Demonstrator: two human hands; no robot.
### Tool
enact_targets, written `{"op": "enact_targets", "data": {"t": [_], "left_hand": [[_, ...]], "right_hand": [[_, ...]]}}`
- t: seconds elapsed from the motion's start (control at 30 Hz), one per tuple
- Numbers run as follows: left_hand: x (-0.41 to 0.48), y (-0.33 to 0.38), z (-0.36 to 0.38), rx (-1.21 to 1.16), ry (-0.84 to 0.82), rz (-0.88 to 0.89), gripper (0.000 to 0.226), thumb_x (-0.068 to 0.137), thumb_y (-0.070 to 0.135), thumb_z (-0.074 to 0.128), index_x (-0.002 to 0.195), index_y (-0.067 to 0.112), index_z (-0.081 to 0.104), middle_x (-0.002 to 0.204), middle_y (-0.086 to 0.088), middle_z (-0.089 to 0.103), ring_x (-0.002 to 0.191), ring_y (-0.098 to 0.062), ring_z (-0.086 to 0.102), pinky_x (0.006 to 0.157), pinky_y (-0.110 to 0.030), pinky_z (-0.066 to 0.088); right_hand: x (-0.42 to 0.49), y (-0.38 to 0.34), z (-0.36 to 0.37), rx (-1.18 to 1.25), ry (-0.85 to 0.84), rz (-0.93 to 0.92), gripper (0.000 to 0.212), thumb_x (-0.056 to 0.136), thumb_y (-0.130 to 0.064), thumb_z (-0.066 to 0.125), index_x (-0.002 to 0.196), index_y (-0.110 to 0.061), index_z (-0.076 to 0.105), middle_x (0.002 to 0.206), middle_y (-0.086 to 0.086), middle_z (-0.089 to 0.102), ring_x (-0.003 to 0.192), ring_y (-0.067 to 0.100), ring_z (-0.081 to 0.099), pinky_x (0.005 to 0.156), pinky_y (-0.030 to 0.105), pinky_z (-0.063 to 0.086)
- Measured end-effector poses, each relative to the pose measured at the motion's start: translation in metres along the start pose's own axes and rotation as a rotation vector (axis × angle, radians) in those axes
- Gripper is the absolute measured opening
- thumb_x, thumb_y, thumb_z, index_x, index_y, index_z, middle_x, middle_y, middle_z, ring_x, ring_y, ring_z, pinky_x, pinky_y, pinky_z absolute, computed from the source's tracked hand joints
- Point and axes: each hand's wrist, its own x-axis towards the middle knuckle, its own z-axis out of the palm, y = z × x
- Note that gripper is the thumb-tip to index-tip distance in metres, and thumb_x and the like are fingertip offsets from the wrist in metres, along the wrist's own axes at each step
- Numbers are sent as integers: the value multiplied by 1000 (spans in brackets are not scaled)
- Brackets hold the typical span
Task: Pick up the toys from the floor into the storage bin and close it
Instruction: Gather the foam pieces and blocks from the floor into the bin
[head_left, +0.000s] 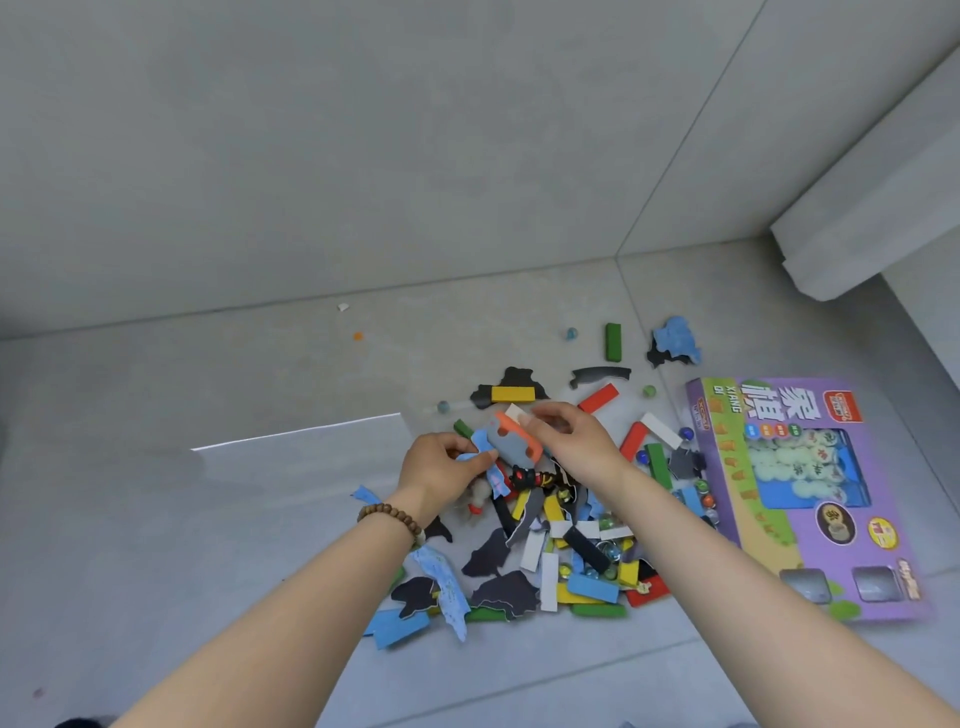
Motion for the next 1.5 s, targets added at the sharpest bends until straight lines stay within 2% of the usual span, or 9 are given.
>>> {"op": "enact_targets", "data": {"t": [0.1,0.27,0.47,0.63,0.77,0.87,1.1,1.27,1.5], "left_hand": [[0,-1,-4,-47,44,-2,18,80,30,73,74,15,65,77,-2,65,63,-11,52,53,-16,43],[-1,-1,-4,-218,1,-66,18,83,25,71,74,14,59,83,-10,69,69,-18,57,63,-26,48],[-5,3,1,-383,-33,-111,19,86,21,68,75,11,57,71,-6,64,62,-16,56,47,-15,46],[-6,6,1,-527,-65,-154,15,90,20,62,82,10,55,76,-6,65,66,-14,61,51,-13,50],[-5,7,1,-549,-70,-132,14,92,22,60,90,10,55,80,-6,61,70,-19,60,64,-21,54],[-6,11,-1,-623,-83,-87,11,92,19,58,91,9,55,81,-5,64,73,-14,64,65,-17,57],[-7,24,-2,-600,-186,-22,22,93,23,57,105,5,56,97,-9,68,90,-15,66,78,-21,56],[-7,31,-5,-628,-205,-32,14,94,22,56,94,8,52,101,-16,66,84,-16,67,72,-19,57],[-9,25,-14,-736,-287,-42,32,95,19,53,127,20,48,111,-13,66,96,-21,67,80,-26,57]], "right_hand": [[0,-2,1,-45,-29,4,47,90,-37,58,129,-11,53,120,-1,53,103,7,48,83,15,38],[-1,-5,10,-113,-78,-21,40,89,-37,59,120,-12,62,116,2,65,72,7,60,55,8,45],[-7,-11,18,-79,-84,15,35,92,-23,57,126,-11,56,110,-1,57,101,13,53,95,31,47],[-8,-9,18,6,-32,-4,26,91,-19,60,115,-10,62,98,-1,61,89,12,56,69,20,50],[-8,-5,19,128,-7,-20,26,88,-22,64,113,-13,64,102,4,65,93,16,60,70,23,53],[-10,-9,19,279,-49,37,24,90,-25,61,112,-16,63,105,8,65,84,17,62,56,19,52],[-7,-14,12,575,-179,127,36,89,-35,57,120,-16,60,109,4,67,102,17,62,95,29,46],[-6,-17,11,766,-218,164,35,89,-29,58,119,-11,60,111,11,65,104,21,62,93,31,49],[-14,-20,11,598,-191,145,31,88,-33,59,113,-16,63,94,-2,68,88,10,62,77,21,46]]}}
